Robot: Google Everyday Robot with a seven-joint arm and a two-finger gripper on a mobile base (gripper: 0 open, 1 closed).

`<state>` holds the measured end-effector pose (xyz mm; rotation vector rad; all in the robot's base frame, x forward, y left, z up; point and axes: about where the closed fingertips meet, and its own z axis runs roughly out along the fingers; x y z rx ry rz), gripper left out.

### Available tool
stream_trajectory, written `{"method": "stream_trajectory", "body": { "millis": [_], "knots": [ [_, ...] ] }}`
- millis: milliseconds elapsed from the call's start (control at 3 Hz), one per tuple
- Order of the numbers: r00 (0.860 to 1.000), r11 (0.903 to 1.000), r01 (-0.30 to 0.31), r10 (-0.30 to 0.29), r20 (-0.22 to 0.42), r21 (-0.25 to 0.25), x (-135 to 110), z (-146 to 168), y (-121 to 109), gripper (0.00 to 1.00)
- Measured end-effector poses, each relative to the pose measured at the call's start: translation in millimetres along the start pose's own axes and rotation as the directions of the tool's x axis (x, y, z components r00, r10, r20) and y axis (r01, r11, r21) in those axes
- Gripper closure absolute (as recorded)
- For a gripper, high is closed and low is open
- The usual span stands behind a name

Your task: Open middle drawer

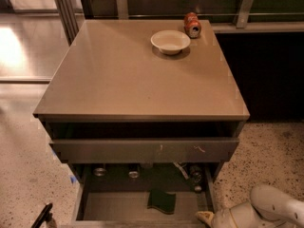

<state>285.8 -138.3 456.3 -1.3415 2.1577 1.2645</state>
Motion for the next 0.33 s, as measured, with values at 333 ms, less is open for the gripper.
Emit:
{"method": "stream_trajectory", "body": {
  "millis": [333],
  "knots": [
    [1.000,1.0000,0.000,0.000,0.000,0.000,0.0,0.0,0.0,0.00]
  ]
}}
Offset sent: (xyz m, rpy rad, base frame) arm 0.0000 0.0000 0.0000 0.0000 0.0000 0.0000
